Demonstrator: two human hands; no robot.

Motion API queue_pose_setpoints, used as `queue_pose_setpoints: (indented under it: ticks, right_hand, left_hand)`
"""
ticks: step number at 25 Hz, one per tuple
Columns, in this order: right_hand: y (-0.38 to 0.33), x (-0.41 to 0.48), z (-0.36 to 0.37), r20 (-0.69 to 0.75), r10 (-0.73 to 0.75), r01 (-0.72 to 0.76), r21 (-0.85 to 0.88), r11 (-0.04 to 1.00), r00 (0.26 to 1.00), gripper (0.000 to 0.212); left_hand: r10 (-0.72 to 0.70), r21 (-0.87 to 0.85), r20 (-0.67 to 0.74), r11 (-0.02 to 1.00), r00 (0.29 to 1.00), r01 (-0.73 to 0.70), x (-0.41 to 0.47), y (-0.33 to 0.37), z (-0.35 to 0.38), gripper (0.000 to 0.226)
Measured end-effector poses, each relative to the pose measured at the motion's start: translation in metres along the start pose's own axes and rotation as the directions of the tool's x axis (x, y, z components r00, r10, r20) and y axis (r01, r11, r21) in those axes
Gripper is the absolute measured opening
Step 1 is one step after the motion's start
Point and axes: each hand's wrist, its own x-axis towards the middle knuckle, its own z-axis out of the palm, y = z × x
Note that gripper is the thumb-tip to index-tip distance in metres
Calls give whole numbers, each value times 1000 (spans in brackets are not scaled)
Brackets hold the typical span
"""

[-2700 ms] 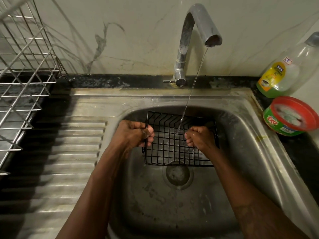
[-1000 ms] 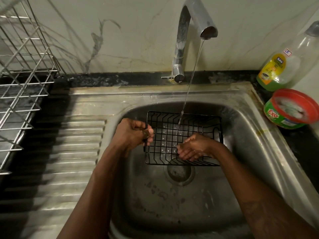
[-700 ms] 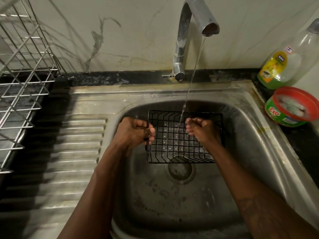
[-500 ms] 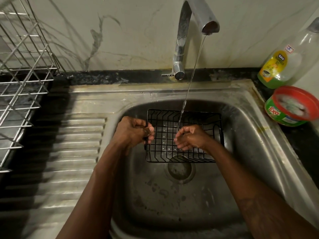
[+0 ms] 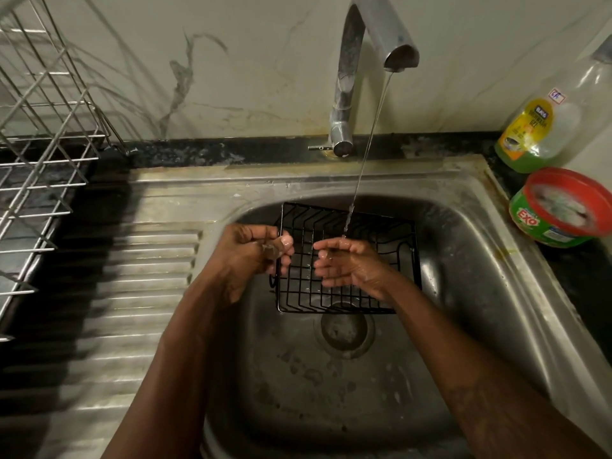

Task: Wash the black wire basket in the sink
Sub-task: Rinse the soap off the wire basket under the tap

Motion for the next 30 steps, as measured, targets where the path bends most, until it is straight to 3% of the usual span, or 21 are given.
queue_pose_setpoints:
  ticks: [2, 4, 6, 9, 11, 16, 18, 21, 23, 26, 30]
  right_hand:
    - [-4, 1, -11, -220, -44, 22, -105, 994, 974, 13]
    - [-2, 4, -22, -484, -166, 112, -139, 984, 859, 7]
    - [0, 10, -26, -555, -199, 113, -186, 976, 808, 12]
    - [2, 14, -28, -475, 3, -114, -205, 972, 880, 22]
    - [5, 10, -33, -370, 18, -177, -400, 899, 929, 23]
    - [20, 1, -17, -202, -164, -23, -693, 720, 966, 24]
    - [16, 5, -8, -192, -212, 22, -689, 725, 958, 15]
    - [-3, 1, -6, -190, -160, -11, -675, 738, 969, 6]
    - [-19, -7, -10, -164, -120, -50, -766, 641, 979, 7]
    - [-45, -25, -6, -173, -177, -96, -923, 373, 969, 21]
    - [-78, -48, 2, -149, -413, -41, -965, 258, 898, 44]
  left_hand:
    - [8, 16, 3, 1000, 1000, -8, 0, 0, -1, 8]
    - [8, 25, 3, 1000, 1000, -8, 0, -1, -1, 9]
    - [-7, 20, -9, 1000, 1000, 7, 2, -3, -1, 10]
    - [-34, 73, -32, 997, 999, 36, 5, -8, 1, 12]
    - [-58, 105, -66, 992, 996, 65, 5, -11, 4, 15]
    - [-113, 244, -260, 953, 959, 179, 10, -13, 19, 20]
    - [-142, 331, -334, 908, 932, 257, 14, -12, 27, 25]
    - [-220, 312, -342, 890, 913, 332, 23, -17, 37, 27]
    - [-266, 298, -361, 876, 894, 380, 29, -20, 42, 22]
    - [-287, 381, -367, 821, 885, 425, 40, -10, 49, 25]
    - [-327, 565, -294, 699, 898, 440, 75, 8, 54, 28]
